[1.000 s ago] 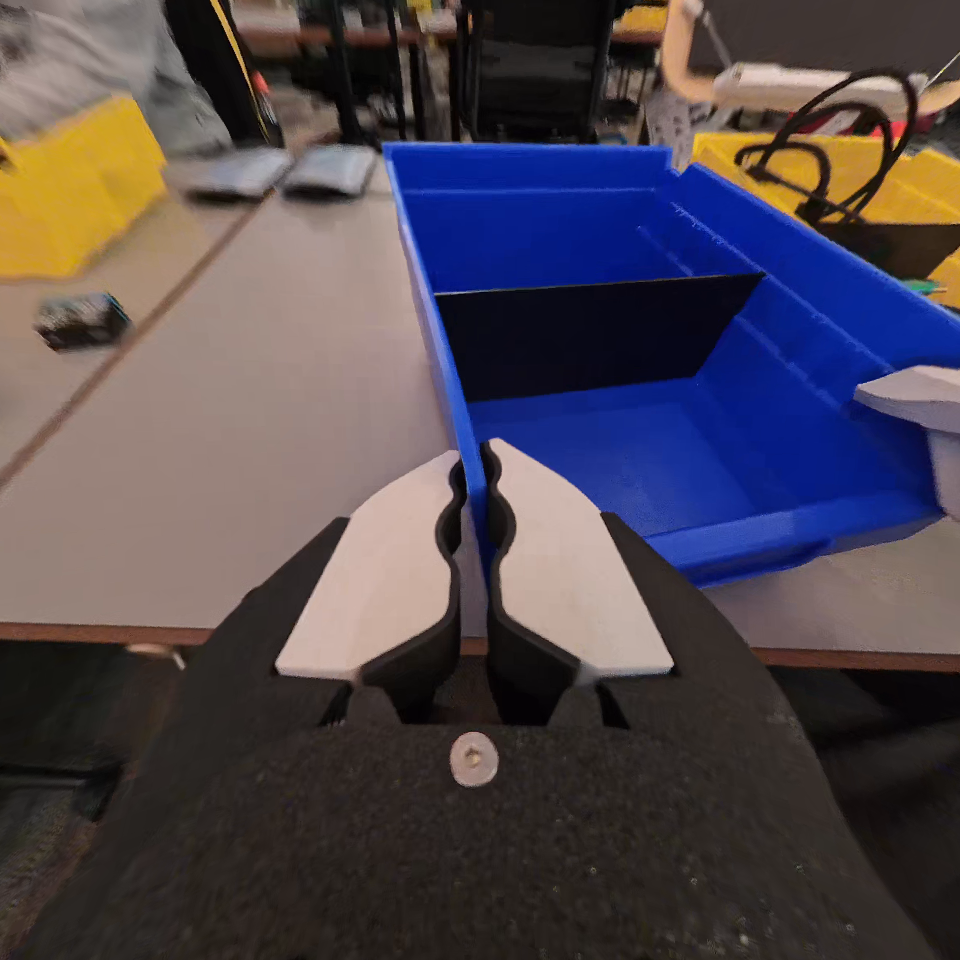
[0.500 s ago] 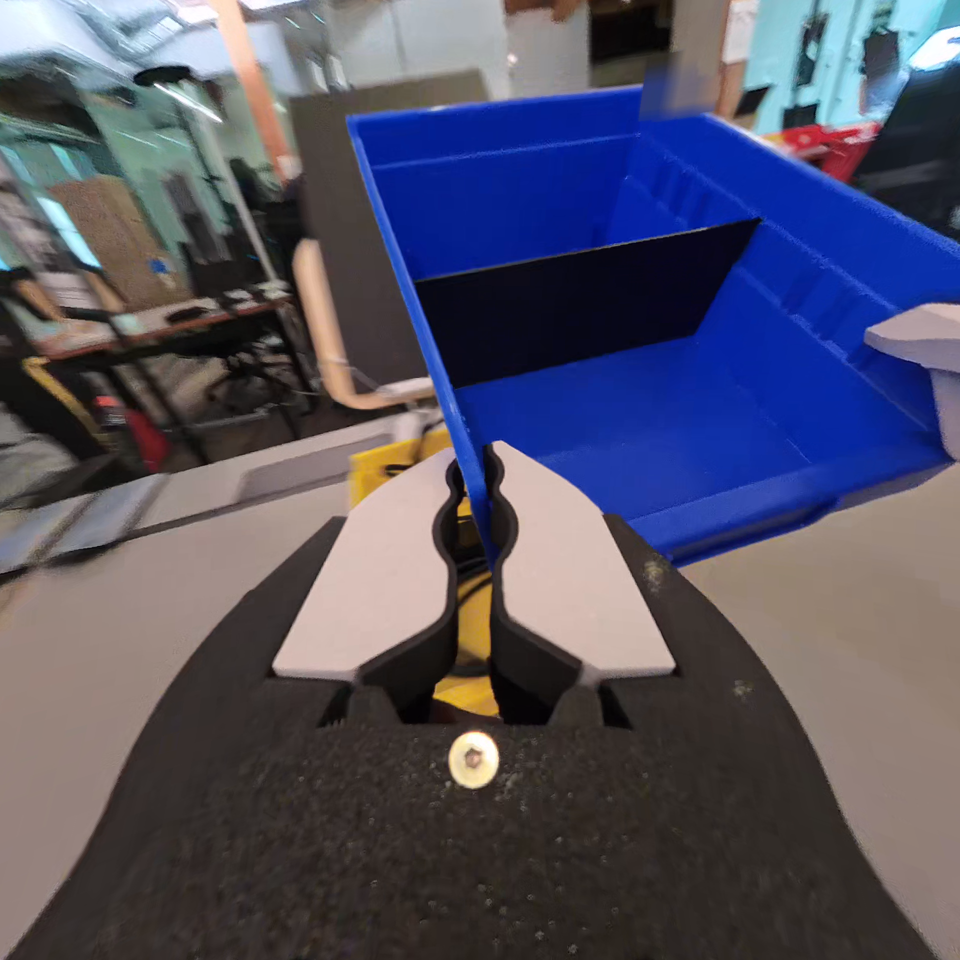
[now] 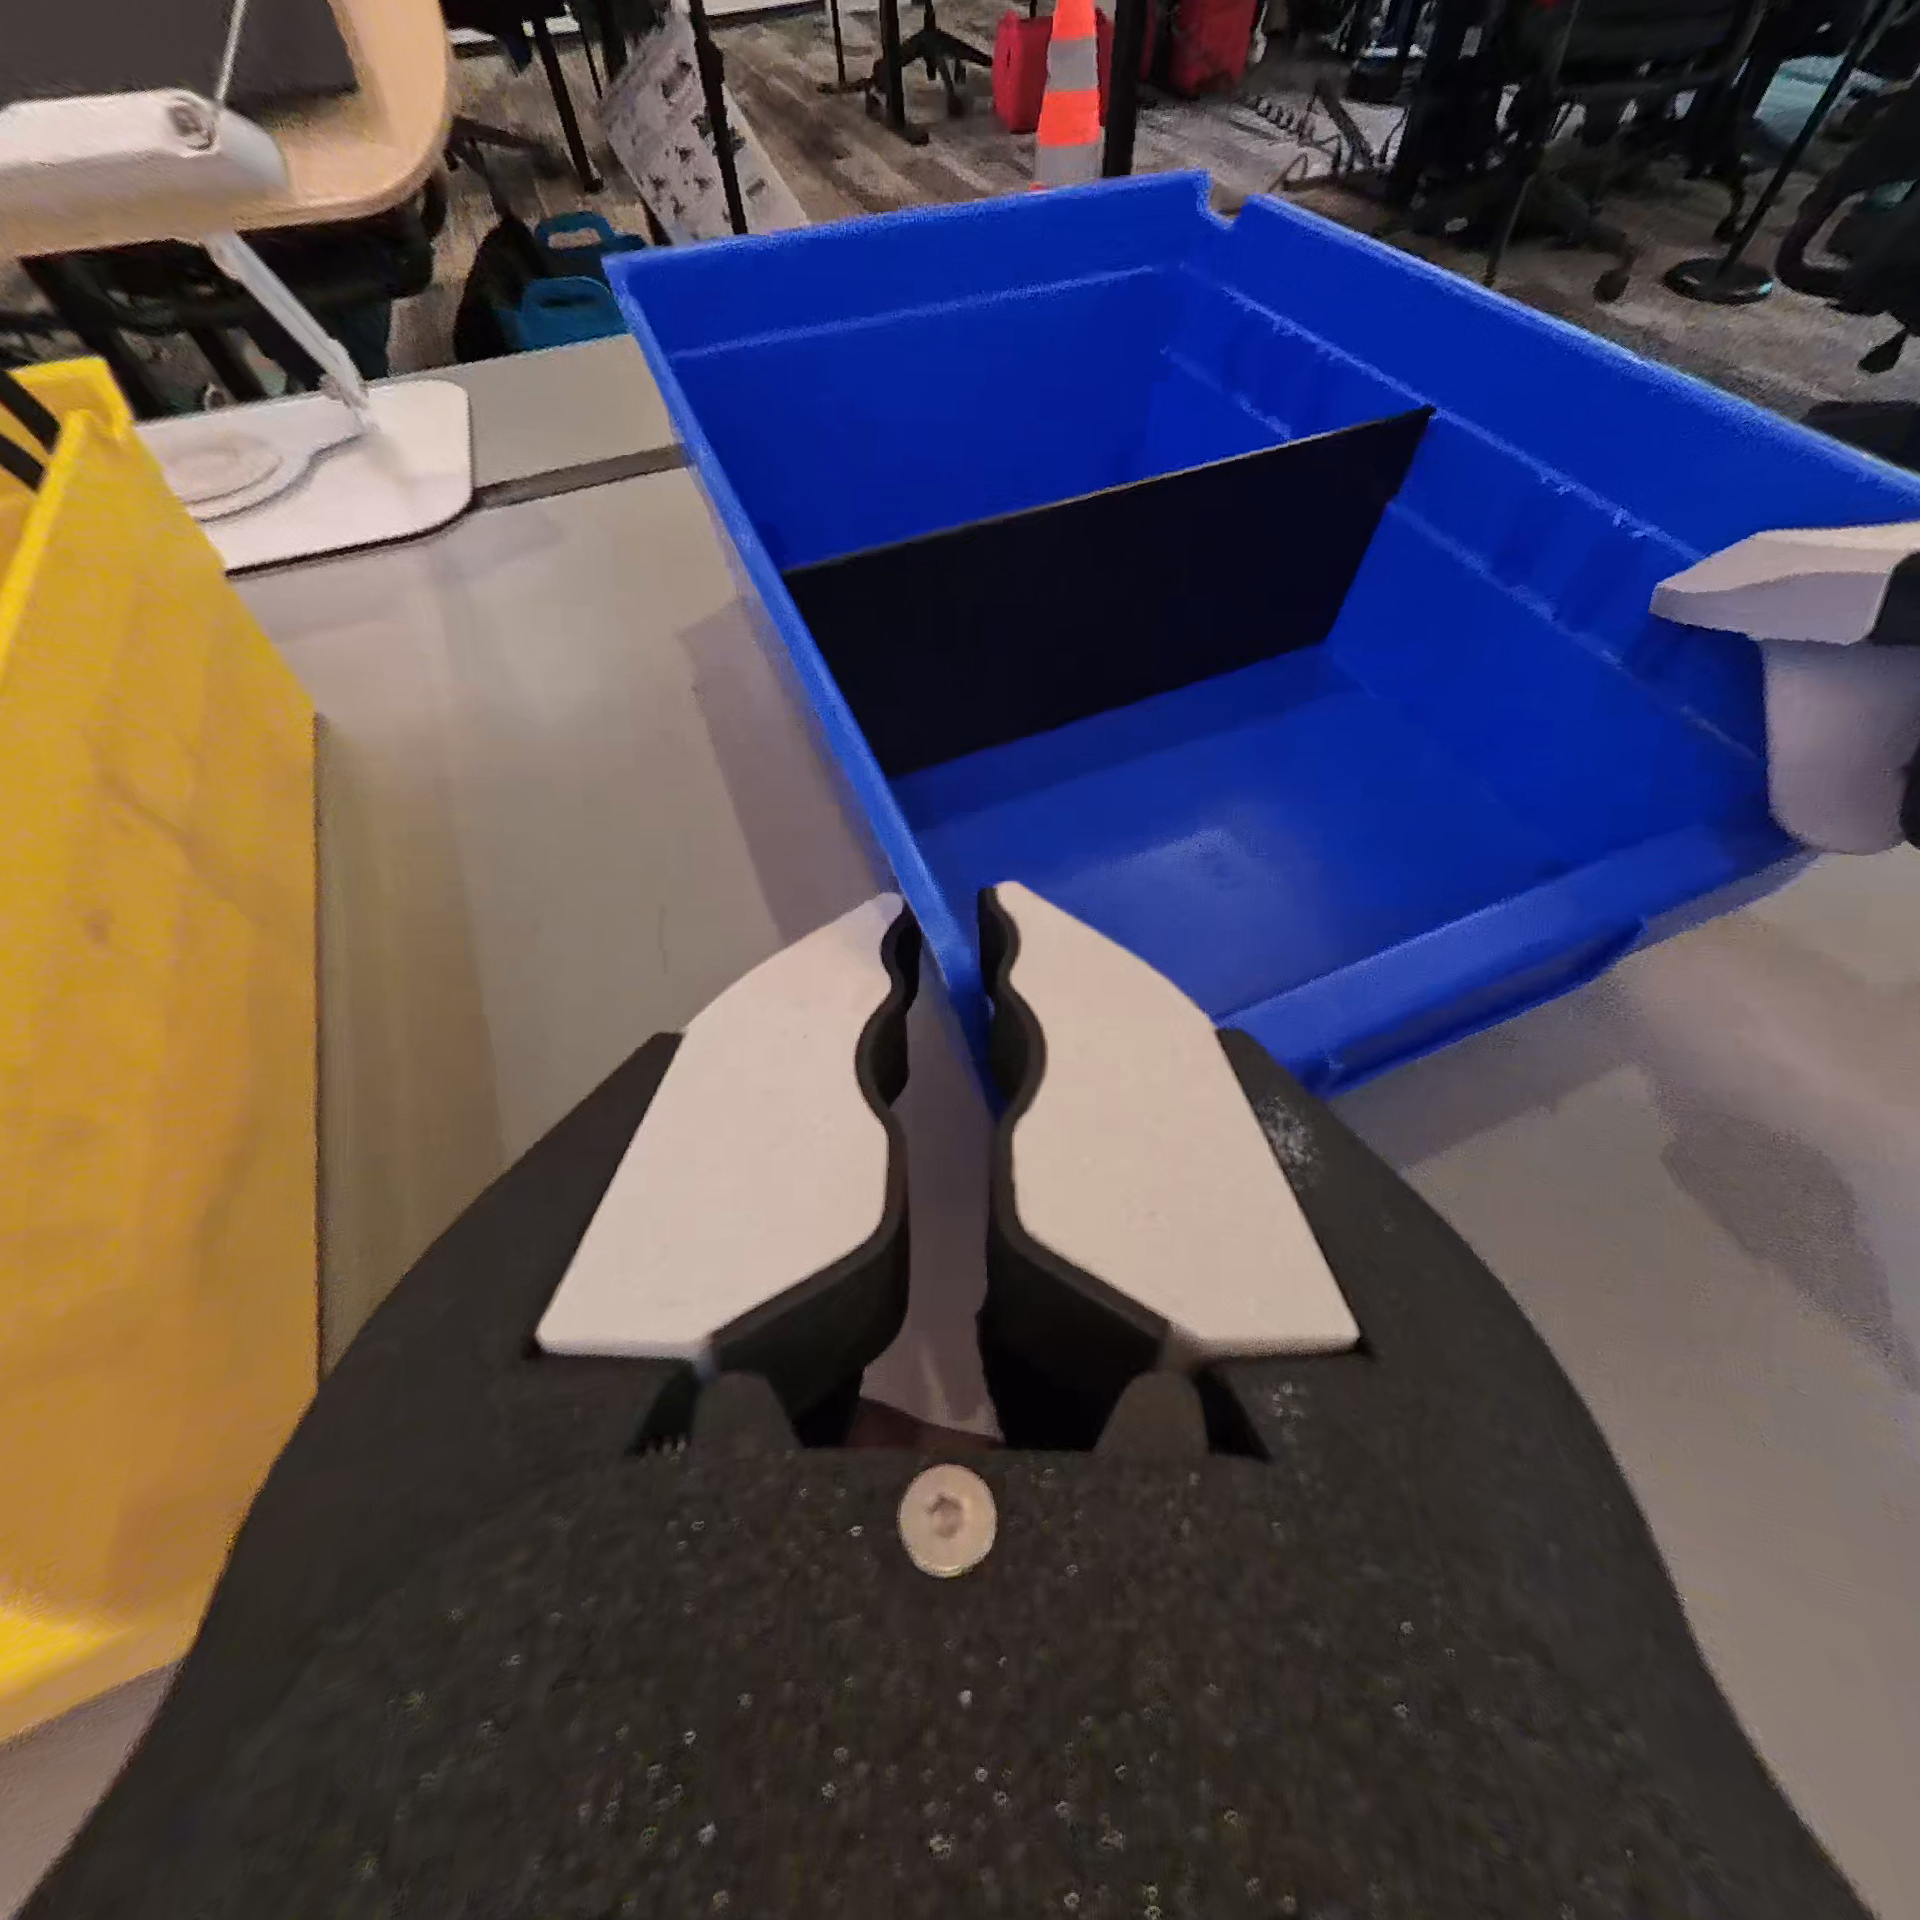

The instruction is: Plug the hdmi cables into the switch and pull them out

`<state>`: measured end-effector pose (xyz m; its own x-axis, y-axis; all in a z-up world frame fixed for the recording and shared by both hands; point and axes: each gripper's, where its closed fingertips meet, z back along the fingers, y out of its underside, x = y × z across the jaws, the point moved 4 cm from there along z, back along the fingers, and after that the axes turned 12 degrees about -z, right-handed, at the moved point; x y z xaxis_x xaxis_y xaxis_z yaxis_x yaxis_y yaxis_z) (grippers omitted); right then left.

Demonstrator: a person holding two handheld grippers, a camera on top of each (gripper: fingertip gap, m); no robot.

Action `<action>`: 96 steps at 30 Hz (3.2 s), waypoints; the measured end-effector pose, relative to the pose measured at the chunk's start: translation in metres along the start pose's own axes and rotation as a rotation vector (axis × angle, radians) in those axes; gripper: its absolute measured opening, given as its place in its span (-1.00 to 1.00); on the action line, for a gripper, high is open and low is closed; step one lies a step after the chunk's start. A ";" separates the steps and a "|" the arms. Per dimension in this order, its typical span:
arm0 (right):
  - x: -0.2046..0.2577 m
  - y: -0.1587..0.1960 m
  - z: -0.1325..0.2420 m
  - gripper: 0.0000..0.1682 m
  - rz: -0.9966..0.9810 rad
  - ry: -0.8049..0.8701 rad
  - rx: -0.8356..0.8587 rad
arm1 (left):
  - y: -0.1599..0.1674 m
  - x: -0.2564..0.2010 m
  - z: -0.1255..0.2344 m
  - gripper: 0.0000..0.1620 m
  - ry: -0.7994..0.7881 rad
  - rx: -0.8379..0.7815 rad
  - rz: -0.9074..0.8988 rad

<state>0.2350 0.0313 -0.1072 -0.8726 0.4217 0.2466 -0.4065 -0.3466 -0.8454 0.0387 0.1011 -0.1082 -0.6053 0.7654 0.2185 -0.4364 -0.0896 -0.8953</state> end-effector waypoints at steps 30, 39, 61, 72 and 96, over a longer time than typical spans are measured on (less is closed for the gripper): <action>0.318 0.081 -0.013 -0.88 0.194 -0.225 -0.031 | 0.119 0.284 0.115 -0.80 -0.081 0.101 0.093; 0.366 0.083 -0.008 -0.95 0.169 -0.098 -0.152 | 0.121 0.331 0.142 -0.95 -0.138 0.115 0.101; 0.551 0.168 0.008 -0.56 0.481 -0.580 0.112 | 0.218 0.492 0.236 -0.83 -0.406 0.216 0.199; 0.311 0.154 0.089 -0.44 0.256 -0.676 0.133 | 0.175 0.488 0.297 -0.72 -0.523 -0.109 0.428; 0.196 0.102 0.079 -0.68 0.160 -0.318 -0.077 | 0.140 0.242 0.221 -0.71 0.046 -0.003 -0.094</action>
<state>0.0008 0.0128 -0.1074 -0.9691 0.0809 0.2330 -0.2466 -0.3179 -0.9155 -0.3161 0.1334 -0.0951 -0.5306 0.7988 0.2836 -0.4875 -0.0139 -0.8730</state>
